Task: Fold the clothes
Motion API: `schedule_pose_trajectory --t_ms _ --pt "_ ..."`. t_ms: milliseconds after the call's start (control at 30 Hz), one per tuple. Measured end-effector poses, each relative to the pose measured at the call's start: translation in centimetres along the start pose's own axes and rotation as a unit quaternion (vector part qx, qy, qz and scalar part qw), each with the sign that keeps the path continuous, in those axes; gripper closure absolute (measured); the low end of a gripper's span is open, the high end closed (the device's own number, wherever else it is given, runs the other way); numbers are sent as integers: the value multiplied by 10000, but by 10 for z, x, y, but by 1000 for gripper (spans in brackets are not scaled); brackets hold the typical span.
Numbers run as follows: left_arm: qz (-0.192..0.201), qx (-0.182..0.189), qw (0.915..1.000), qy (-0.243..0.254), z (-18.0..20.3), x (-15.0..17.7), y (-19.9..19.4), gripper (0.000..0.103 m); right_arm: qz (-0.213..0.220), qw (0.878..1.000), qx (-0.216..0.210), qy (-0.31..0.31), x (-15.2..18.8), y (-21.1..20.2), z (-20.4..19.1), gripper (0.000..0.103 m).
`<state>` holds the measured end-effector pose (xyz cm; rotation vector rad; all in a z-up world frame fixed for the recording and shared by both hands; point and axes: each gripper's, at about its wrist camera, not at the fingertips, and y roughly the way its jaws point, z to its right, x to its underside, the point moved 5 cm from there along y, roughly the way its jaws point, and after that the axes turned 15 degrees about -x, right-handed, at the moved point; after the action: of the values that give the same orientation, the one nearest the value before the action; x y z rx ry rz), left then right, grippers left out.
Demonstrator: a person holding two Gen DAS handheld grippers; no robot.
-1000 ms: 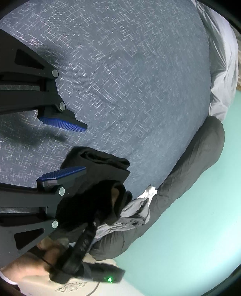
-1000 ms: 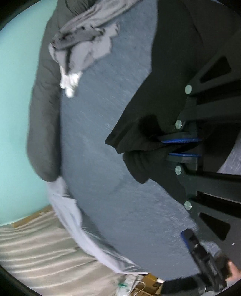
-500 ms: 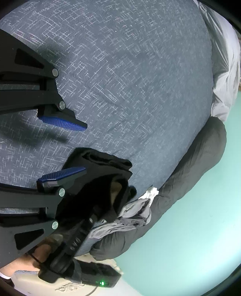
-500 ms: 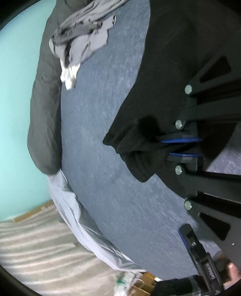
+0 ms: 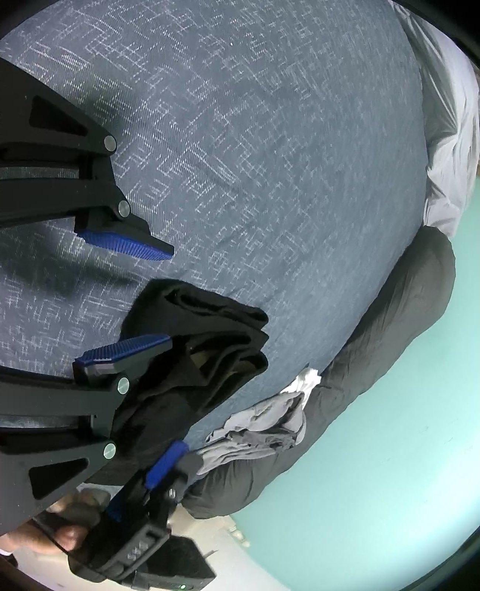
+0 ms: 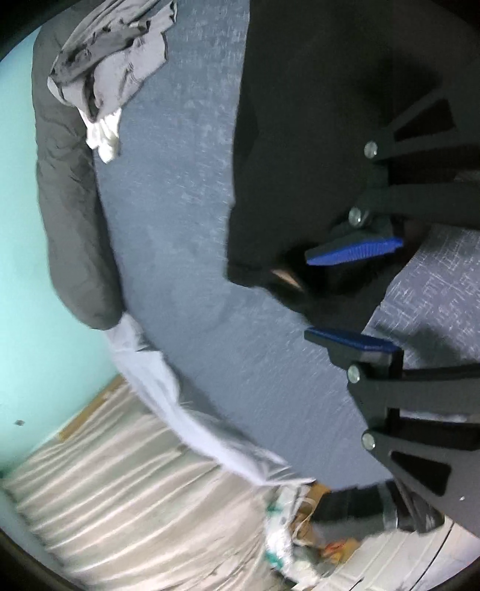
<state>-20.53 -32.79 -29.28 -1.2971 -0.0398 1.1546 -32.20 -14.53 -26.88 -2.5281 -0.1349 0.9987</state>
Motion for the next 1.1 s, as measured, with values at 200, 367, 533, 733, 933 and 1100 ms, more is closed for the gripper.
schedule_pose_trajectory --t_ms 200,367,533,733,933,1100 --pt "-31 52 10000 68 11 2 4 57 218 9980 543 227 -10 -28 32 62" --pt "-5 139 9998 126 27 0 8 57 228 9940 969 450 -5 -42 58 62" --pt "81 186 9991 383 47 -2 10 50 265 9921 1097 548 2 -68 77 62" --pt "190 164 9977 635 66 -4 16 42 277 9898 1235 654 6 -97 100 62" --pt "182 85 9963 841 77 -1 26 39 281 9896 1253 643 6 -115 109 62" --pt "275 129 9958 859 82 -5 28 39 310 9896 1223 684 6 -121 114 62"
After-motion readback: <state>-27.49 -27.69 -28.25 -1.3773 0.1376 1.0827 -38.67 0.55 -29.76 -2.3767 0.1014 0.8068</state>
